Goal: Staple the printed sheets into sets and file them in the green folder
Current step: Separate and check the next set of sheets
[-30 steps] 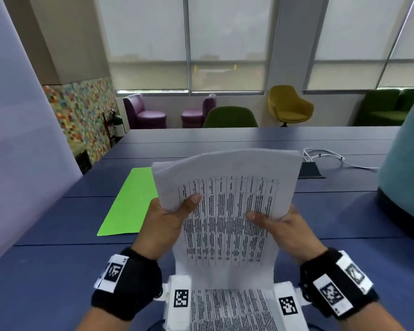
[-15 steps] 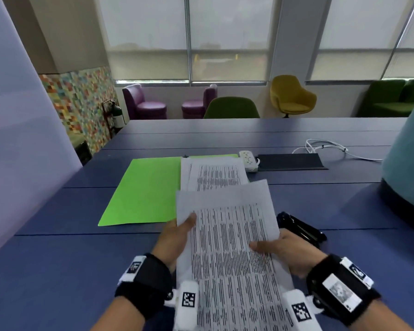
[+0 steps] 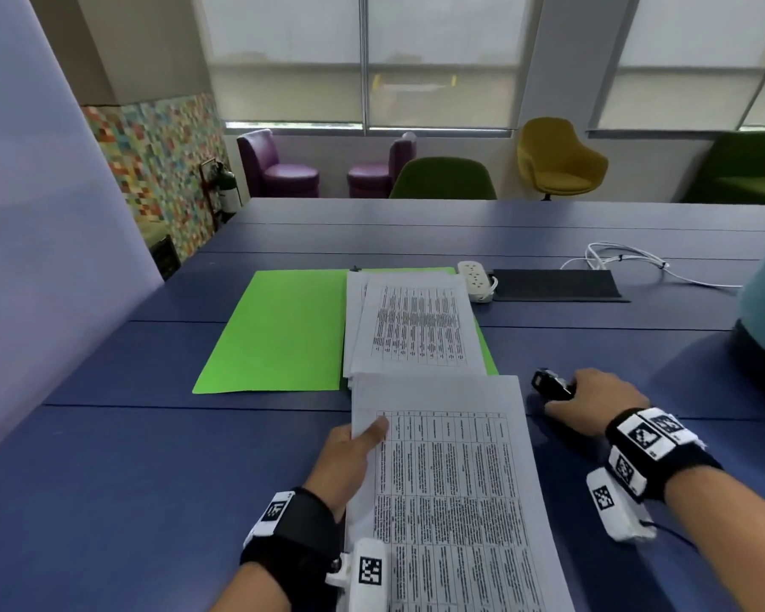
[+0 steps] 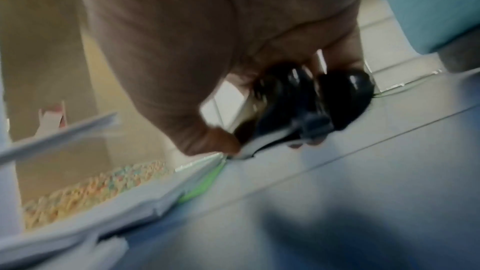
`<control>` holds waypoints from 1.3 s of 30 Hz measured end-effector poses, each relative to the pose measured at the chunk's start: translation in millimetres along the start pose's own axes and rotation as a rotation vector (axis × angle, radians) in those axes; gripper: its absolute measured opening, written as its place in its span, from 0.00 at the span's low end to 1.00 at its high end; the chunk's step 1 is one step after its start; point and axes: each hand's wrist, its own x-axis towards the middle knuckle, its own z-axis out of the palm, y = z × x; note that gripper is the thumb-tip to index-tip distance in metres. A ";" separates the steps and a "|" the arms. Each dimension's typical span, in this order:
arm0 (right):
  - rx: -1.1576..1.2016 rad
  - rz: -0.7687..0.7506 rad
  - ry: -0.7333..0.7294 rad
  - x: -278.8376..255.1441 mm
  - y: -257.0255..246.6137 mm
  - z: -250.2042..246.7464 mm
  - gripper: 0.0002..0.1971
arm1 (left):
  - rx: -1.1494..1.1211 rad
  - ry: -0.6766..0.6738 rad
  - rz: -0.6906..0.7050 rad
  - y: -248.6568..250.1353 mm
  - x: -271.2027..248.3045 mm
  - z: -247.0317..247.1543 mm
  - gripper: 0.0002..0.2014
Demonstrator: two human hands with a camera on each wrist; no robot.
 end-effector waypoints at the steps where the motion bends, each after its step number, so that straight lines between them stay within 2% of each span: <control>1: 0.131 0.012 0.053 1.5 -2.8 -4.6 0.16 | -0.011 0.013 0.003 0.1 -0.4 0.0 0.06; 3: 0.489 0.002 0.136 1.8 -11.4 -13.4 0.10 | -0.026 0.025 0.009 0.1 -0.3 -0.6 0.05; 6: 0.914 -0.066 0.038 -7.9 -27.5 -26.4 0.06 | -0.024 0.014 0.011 0.9 0.4 -0.5 0.06; 8: 0.930 -0.092 -0.055 -10.2 -31.7 -21.7 0.08 | -0.040 0.031 0.017 2.7 -1.1 -2.5 0.08; 11: 0.636 -0.016 0.000 -3.4 -21.9 2.4 0.18 | -0.066 0.046 0.027 2.1 -2.4 -10.0 0.11; 14: 0.434 0.017 -0.058 1.1 -6.9 25.3 0.21 | -0.085 0.046 0.057 6.7 -4.4 -16.1 0.12; 16: 0.469 0.000 -0.037 0.9 -2.4 29.7 0.22 | -0.103 0.048 0.087 14.3 -4.9 -18.2 0.13; 17: 0.533 -0.025 0.032 -2.1 -1.9 29.2 0.22 | -0.111 0.047 0.104 19.5 -5.1 -18.6 0.13; 19: 0.856 -0.133 0.143 -19.9 -6.6 22.6 0.19 | -0.128 0.045 0.141 32.0 -5.9 -17.4 0.12; 20: 1.087 -0.211 0.058 -35.7 -11.8 16.6 0.18 | -0.148 0.044 0.163 39.5 -6.6 -16.2 0.12; 21: 1.296 -0.285 -0.142 -52.4 -18.6 11.4 0.20 | -0.166 0.041 0.188 48.2 -8.5 -14.1 0.12; 22: 1.373 -0.327 -0.352 -66.4 -24.1 8.1 0.24 | -0.176 0.033 0.223 58.2 -11.4 -11.0 0.12; 23: 1.341 -0.377 -0.474 -79.3 -30.4 2.9 0.27 | -0.173 0.028 0.260 68.9 -16.0 -6.6 0.13; 24: 1.280 -0.439 -0.485 -90.7 -36.1 -4.3 0.26 | -0.161 0.023 0.309 81.0 -21.9 -2.6 0.12; 26: 1.216 -0.518 -0.235 -107.3 -46.7 -27.8 0.14 | -0.087 0.032 0.473 109.3 -37.0 5.1 0.09; 27: 1.260 -0.541 -0.107 -115.0 -50.5 -42.4 0.11 | -0.035 0.039 0.583 124.7 -46.8 8.2 0.08; 29: 1.410 -0.645 0.083 -132.8 -54.7 -71.9 0.09 | 0.033 0.035 0.804 154.3 -70.0 12.8 0.13; 31: 1.492 -0.789 0.197 -146.3 -54.3 -88.5 0.10 | 0.024 0.006 0.998 175.3 -90.8 14.8 0.21; 32: 1.502 -0.841 0.212 -148.2 -53.0 -88.6 0.10 | 0.025 0.000 1.048 179.7 -96.9 15.5 0.24; 34: 1.471 -0.819 0.185 -142.1 -49.6 -74.8 0.09 | 0.075 0.003 1.031 170.8 -93.2 16.1 0.21; 36: 1.418 -0.707 0.105 -125.2 -43.5 -46.8 0.10 | 0.111 0.004 0.900 146.7 -80.8 15.8 0.16; 39: 1.326 -0.623 -0.018 -114.2 -42.5 -19.7 0.13 | 0.137 -0.011 0.755 113.4 -63.6 15.5 0.18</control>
